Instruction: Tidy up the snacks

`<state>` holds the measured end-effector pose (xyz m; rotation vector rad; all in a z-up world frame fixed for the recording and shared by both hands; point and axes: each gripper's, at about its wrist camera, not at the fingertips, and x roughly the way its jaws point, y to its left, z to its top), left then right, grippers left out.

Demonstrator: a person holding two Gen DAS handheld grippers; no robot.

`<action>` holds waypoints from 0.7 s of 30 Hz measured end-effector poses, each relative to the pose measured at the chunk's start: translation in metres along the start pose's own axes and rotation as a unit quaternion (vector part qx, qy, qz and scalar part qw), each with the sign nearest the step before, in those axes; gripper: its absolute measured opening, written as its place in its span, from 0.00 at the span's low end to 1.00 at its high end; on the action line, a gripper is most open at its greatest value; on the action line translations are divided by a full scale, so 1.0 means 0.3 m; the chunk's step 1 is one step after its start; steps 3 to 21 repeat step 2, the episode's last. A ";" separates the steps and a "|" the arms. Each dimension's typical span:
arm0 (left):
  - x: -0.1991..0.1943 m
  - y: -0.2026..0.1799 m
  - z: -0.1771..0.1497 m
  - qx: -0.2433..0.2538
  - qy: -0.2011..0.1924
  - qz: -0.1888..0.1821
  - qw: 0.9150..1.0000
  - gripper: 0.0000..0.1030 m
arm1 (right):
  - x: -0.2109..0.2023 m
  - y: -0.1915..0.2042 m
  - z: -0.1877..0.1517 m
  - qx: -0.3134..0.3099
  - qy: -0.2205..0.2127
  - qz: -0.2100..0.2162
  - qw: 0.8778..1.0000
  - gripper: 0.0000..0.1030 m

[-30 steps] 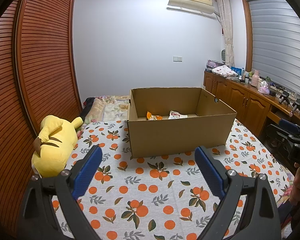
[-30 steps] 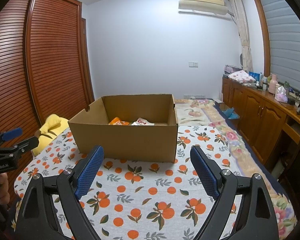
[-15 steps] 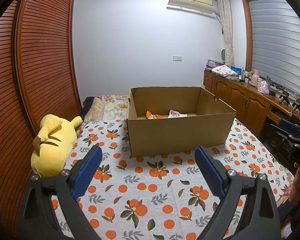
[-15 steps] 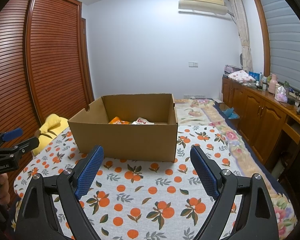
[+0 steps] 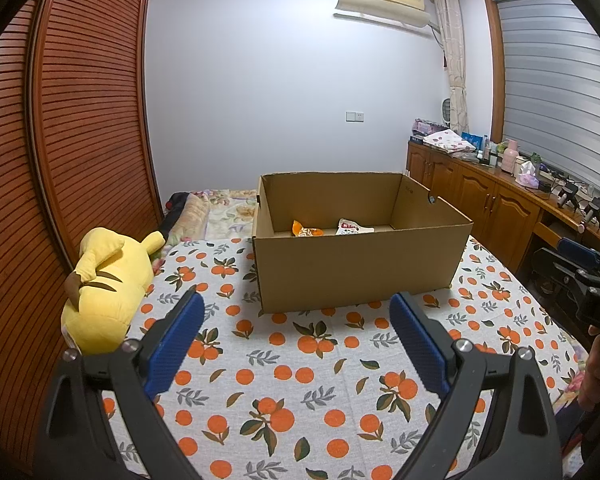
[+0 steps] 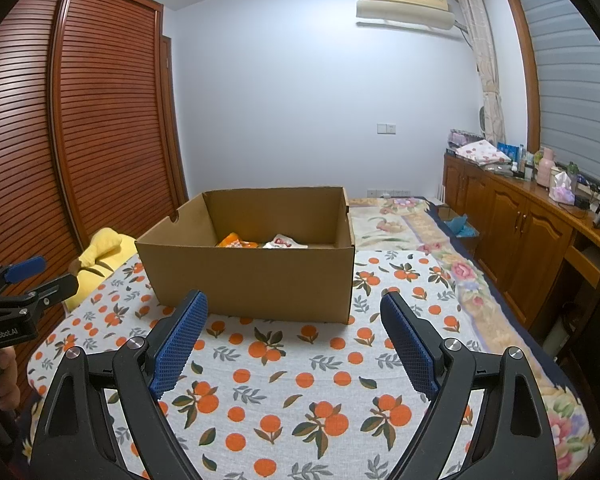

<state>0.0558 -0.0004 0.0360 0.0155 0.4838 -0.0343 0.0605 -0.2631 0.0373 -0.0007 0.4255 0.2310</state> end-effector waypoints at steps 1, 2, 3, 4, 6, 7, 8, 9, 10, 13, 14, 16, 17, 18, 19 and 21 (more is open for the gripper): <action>-0.002 -0.003 -0.001 0.000 0.000 0.000 1.000 0.92 | -0.002 0.000 0.000 0.000 0.000 -0.001 1.000 0.88; -0.001 -0.005 -0.002 0.000 0.000 0.000 1.000 0.92 | -0.001 -0.001 0.000 0.000 0.000 0.000 1.000 0.88; -0.001 -0.005 -0.002 0.000 0.000 0.000 1.000 0.92 | -0.001 -0.001 0.000 0.000 0.000 0.000 1.000 0.88; -0.001 -0.005 -0.002 0.000 0.000 0.000 1.000 0.92 | -0.001 -0.001 0.000 0.000 0.000 0.000 1.000 0.88; -0.001 -0.005 -0.002 0.000 0.000 0.000 1.000 0.92 | -0.001 -0.001 0.000 0.000 0.000 0.000 1.000 0.88; -0.001 -0.005 -0.002 0.000 0.000 0.000 1.000 0.92 | -0.001 -0.001 0.000 0.000 0.000 0.000 1.000 0.88; -0.001 -0.005 -0.002 0.000 0.000 0.000 1.000 0.92 | -0.001 -0.001 0.000 0.000 0.000 0.000 1.000 0.88; -0.001 -0.005 -0.002 0.000 0.000 0.000 1.000 0.92 | -0.001 -0.001 0.000 0.000 0.000 0.000 1.000 0.88; -0.001 -0.005 -0.002 0.000 0.000 0.000 1.000 0.92 | -0.001 -0.001 0.000 0.000 0.000 0.000 1.000 0.88; -0.001 -0.005 -0.002 0.000 0.000 0.000 1.000 0.92 | -0.001 -0.001 0.000 0.000 0.000 0.000 1.000 0.88; -0.001 -0.005 -0.002 0.000 0.000 0.000 1.000 0.92 | -0.001 -0.001 0.000 0.000 0.000 0.000 1.000 0.88; -0.001 -0.005 -0.002 0.000 0.000 0.000 1.000 0.92 | -0.001 -0.001 0.000 0.000 0.000 0.000 1.000 0.88; -0.001 -0.005 -0.002 0.000 0.000 0.000 1.000 0.92 | -0.001 -0.001 0.000 0.000 0.000 0.000 1.000 0.88; -0.001 -0.005 -0.002 0.000 0.000 0.000 1.000 0.92 | -0.001 -0.001 0.000 0.000 0.000 0.000 1.000 0.88; -0.001 -0.005 -0.002 0.000 0.000 0.000 1.000 0.92 | -0.001 -0.001 0.000 0.000 0.000 0.000 1.000 0.88; -0.001 -0.005 -0.002 0.000 0.000 0.000 1.000 0.92 | -0.001 -0.001 0.000 0.000 0.000 0.000 1.000 0.88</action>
